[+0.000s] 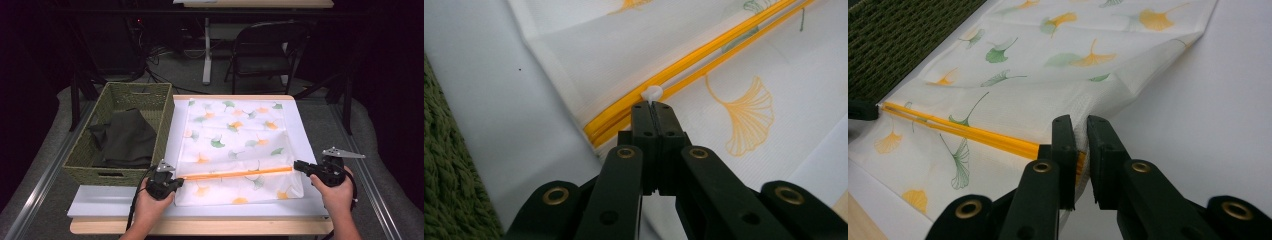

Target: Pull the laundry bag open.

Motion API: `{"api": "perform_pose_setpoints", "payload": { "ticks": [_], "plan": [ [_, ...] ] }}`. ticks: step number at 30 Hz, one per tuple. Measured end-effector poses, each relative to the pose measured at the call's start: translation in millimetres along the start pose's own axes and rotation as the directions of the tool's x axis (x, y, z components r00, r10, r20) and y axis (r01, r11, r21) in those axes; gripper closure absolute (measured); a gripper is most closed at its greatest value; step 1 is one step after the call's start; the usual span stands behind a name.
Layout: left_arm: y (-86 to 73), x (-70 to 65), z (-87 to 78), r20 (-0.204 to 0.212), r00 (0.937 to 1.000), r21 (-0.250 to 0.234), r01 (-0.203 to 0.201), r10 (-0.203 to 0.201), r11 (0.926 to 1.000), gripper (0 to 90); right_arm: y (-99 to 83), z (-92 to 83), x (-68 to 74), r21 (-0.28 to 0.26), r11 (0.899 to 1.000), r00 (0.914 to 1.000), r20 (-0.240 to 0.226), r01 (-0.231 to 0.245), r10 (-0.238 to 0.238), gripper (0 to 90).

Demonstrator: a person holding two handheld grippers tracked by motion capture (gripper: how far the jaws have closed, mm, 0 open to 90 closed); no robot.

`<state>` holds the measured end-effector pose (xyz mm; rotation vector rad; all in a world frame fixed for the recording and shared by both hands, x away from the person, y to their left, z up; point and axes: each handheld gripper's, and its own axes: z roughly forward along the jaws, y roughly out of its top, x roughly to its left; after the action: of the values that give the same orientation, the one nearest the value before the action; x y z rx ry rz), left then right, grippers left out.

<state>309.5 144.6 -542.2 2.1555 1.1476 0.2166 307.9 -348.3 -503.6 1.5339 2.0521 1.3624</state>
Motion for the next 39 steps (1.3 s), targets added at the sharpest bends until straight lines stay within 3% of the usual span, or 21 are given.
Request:
{"api": "perform_pose_setpoints", "payload": {
  "ticks": [2,4,9,21,27,39],
  "plan": [
    [-0.3,-1.9,0.6,-0.007,1.0000,-0.008,0.003,-0.003,1.0000,90.0,-1.2,-0.2,-3.2,0.001,1.000,1.0000,0.007,-0.005,0.005,82.6],
    [0.6,-2.2,-0.1,-0.009,0.9997,0.003,-0.023,0.023,0.9997,90.0,-2.2,0.1,-6.0,0.000,1.000,0.9999,0.004,-0.015,0.015,82.6],
    [-0.3,-1.5,-0.6,-0.016,0.9997,0.001,-0.020,0.020,0.9998,90.0,-5.2,0.3,-13.8,0.011,1.000,0.9991,0.033,-0.028,0.027,82.6],
    [-2.4,-0.3,-4.4,-0.023,0.9989,0.017,-0.040,0.040,0.9991,90.0,-12.3,3.6,-27.8,0.030,0.998,0.9967,0.052,-0.064,0.062,82.5],
    [-4.1,-5.5,-2.5,-0.070,0.9952,0.008,-0.068,0.068,0.9977,90.0,-15.1,7.9,-28.9,0.056,0.996,0.9963,0.060,-0.064,0.061,82.5],
    [-11.7,-4.3,-8.0,-0.059,0.9966,0.011,-0.057,0.058,0.9983,89.8,-22.5,16.0,-24.9,0.101,0.993,0.9965,0.063,-0.061,0.055,82.1]
  ]
}}
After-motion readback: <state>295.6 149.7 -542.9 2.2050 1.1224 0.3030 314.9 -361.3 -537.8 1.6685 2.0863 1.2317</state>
